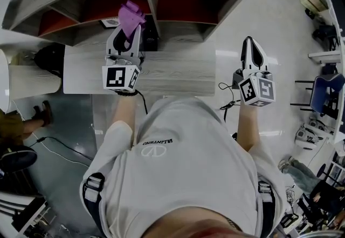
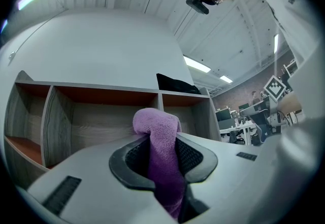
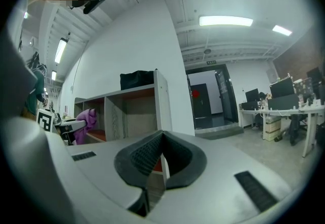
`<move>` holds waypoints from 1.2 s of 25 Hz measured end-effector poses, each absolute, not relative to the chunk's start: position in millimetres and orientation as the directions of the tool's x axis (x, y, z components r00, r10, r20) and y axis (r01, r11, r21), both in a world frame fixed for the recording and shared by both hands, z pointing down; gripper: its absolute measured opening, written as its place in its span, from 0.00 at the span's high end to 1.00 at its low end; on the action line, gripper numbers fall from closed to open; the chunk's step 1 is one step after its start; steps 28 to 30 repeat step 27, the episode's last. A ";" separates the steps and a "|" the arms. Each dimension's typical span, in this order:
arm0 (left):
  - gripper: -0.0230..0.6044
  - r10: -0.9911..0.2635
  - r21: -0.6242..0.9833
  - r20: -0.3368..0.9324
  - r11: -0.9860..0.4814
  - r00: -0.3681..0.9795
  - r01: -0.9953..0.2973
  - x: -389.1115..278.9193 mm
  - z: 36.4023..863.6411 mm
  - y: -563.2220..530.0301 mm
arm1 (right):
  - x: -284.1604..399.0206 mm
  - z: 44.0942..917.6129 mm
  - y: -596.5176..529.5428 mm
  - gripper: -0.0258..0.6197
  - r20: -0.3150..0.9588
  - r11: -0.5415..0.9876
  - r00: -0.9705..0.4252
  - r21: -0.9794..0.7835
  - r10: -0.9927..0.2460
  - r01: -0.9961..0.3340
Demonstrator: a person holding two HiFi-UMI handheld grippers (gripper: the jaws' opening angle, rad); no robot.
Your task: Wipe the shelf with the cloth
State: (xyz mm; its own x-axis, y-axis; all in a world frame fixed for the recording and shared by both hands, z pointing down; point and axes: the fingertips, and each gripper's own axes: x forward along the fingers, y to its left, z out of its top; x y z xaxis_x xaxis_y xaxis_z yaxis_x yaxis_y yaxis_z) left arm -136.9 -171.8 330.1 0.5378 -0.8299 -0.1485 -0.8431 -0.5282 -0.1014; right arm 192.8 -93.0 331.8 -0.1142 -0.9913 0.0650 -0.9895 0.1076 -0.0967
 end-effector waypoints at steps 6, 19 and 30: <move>0.81 -0.828 -0.107 -0.148 -0.530 0.541 -0.841 -135.9 330.0 -171.9 | 192.9 329.7 -92.9 0.96 0.059 0.110 -0.116 -0.107 -0.991 -0.988; 0.81 -0.829 -0.100 -0.144 -0.531 0.540 -0.841 -133.2 330.9 -170.5 | 201.5 332.1 -87.6 0.96 0.065 0.086 -0.094 -0.120 -0.993 -0.989; 0.81 -0.830 -0.107 -0.141 -0.530 0.540 -0.841 -133.0 332.7 -170.7 | 202.1 333.6 -87.7 0.96 0.066 0.083 -0.091 -0.116 -0.994 -0.990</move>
